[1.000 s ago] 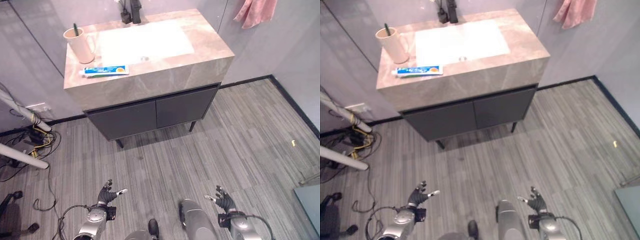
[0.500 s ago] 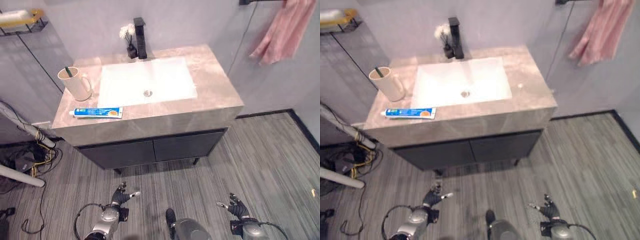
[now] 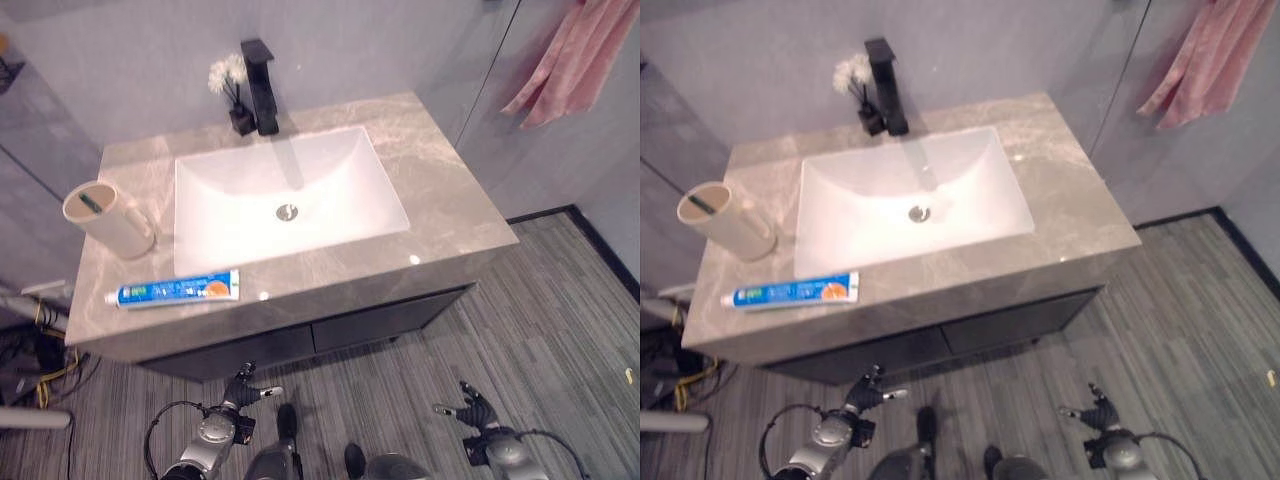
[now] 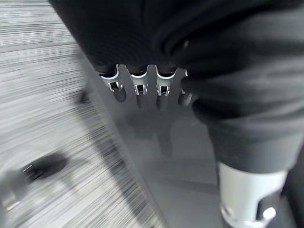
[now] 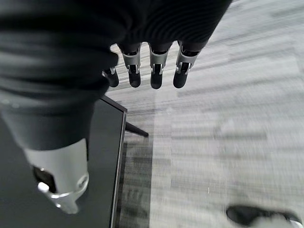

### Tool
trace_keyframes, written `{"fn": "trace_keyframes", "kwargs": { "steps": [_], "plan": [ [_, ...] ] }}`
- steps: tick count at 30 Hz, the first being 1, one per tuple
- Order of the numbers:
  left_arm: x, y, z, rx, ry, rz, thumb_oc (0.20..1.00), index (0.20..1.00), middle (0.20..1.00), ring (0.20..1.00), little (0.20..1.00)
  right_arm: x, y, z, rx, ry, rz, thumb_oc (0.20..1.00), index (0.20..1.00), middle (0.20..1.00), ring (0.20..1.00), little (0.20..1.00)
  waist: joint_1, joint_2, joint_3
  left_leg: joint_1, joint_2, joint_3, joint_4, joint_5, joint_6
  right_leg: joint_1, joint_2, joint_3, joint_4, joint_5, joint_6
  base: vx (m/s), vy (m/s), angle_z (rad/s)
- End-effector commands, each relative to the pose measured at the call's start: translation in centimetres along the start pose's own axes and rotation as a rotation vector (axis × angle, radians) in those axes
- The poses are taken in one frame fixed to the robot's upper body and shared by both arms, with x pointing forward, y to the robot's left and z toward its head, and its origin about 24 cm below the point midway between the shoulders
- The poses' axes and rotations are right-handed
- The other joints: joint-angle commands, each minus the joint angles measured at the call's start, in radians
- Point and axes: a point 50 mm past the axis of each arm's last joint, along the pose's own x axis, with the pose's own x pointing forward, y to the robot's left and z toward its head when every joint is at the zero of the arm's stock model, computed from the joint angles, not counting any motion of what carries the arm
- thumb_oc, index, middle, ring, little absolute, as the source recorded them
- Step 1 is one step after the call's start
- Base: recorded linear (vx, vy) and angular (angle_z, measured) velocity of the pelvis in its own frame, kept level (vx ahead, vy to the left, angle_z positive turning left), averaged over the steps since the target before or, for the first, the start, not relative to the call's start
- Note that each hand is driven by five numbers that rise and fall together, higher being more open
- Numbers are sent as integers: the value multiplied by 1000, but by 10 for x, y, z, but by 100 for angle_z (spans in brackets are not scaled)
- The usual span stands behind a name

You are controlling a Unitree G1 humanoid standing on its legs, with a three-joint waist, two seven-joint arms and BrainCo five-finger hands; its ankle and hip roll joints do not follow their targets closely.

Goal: Put brush and paste in cup on sink, flatten towel.

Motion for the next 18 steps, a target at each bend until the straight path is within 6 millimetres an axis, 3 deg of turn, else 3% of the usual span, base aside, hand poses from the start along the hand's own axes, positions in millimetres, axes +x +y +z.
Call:
{"fn": "trace_keyframes", "kwargs": {
  "steps": [1,2,5,11,14,18],
  "plan": [
    [-2,24,16,65,-102,34,1000,1000,1000,1000,1000,2,19,32,-49,-145,94,1000,1000,1000,1000,1000,43,-52,-18,-41,-13,29,90,-42,-24,-74,-190,-14,104,259,120,156,304,-60],
    [-4,25,12,70,-91,29,1000,1000,1000,1000,1000,1,23,35,-70,-167,120,1000,1000,1000,1000,1000,47,-52,-18,-21,-13,42,75,-48,-20,-88,-200,-71,91,255,124,132,185,-61],
    [-5,25,6,75,-70,35,1000,1000,1000,1000,1000,1,27,42,-99,-198,139,1000,1000,1000,1000,1000,44,-55,-24,20,-3,66,43,-56,-32,-109,-219,-132,-57,237,139,125,40,-51],
    [-5,21,-4,54,-31,44,1000,1000,1000,1000,1000,0,29,45,-240,-221,194,1000,1000,1000,1000,1000,71,-78,-28,22,5,62,70,-67,-51,-21,-229,-150,-193,210,143,37,-78,-1],
    [-8,19,-10,25,-12,45,1000,1000,1000,1000,1000,0,19,42,-320,-219,183,1000,1000,1000,1000,1000,79,-79,-40,43,33,53,36,-37,-75,9,-207,-152,-236,199,133,52,-201,17],
    [-9,16,-13,37,-1,30,1000,1000,1000,1000,1000,-1,7,29,-281,-172,130,1000,1000,1000,1000,1000,78,-74,-29,42,75,15,-26,31,-114,20,-162,-172,-260,176,103,-12,-215,5]
  ]
}}
